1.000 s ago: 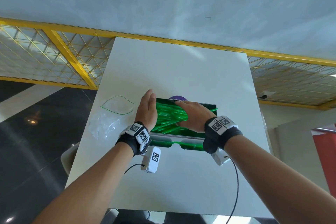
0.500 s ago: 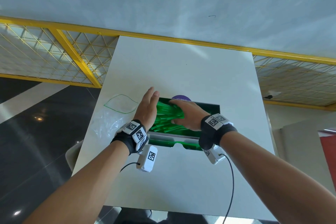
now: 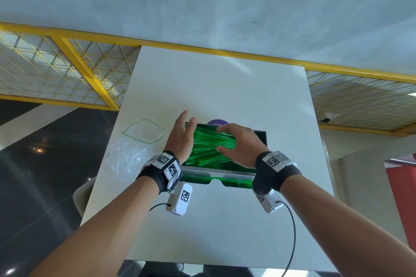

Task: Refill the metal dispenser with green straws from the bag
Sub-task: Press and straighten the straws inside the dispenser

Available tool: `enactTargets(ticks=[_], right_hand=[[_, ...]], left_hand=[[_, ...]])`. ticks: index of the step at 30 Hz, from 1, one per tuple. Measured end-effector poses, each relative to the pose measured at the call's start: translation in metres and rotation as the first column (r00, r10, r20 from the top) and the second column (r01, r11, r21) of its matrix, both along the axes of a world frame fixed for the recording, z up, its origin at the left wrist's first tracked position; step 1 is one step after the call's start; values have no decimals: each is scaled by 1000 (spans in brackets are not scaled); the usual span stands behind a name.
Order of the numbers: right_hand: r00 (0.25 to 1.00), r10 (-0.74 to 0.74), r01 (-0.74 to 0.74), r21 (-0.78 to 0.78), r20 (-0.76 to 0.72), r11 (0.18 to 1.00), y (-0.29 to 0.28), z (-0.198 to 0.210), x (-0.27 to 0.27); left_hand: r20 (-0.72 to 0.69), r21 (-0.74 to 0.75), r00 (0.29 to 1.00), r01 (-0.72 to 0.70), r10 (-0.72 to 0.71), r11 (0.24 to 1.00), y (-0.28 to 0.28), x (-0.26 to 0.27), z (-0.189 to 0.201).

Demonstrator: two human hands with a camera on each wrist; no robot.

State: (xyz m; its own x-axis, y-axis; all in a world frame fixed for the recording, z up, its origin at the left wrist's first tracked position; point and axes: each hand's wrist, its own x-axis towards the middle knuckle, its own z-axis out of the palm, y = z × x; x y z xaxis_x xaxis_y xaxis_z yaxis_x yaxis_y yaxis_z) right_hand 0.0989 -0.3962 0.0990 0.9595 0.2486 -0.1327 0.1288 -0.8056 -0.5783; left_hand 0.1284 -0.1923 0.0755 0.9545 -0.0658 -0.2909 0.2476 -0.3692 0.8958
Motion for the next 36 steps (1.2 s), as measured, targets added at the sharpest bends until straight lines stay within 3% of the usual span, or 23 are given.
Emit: enactTargets(ticks=[4,12,25,28,32,36], right_hand=[[995,50,-46,-55,83,997,-6,-6,-3],[994,103,-95,-165,38,982,-3,-10,1],[990,-18,-10,196,142,980,17,37,8],[974,103,-120,75,199,990,23,37,12],[966,251,-243,-116,59,963,29,25,11],[979,188,-181,-93,78,979,27,17,4]], left_hand=[[10,-2,1000,-7,7,1000,-3,1,1],[0,-3,1000,10,-10,1000,-2,1,1],[3,-23,1000,-10,10,1000,9,5,10],[-21,-40,1000,21,-22,999,8,2,11],[-48,-104,998,38,-44,994,3,-5,13],[-60,-137,997,33,-42,990,3,-6,11]])
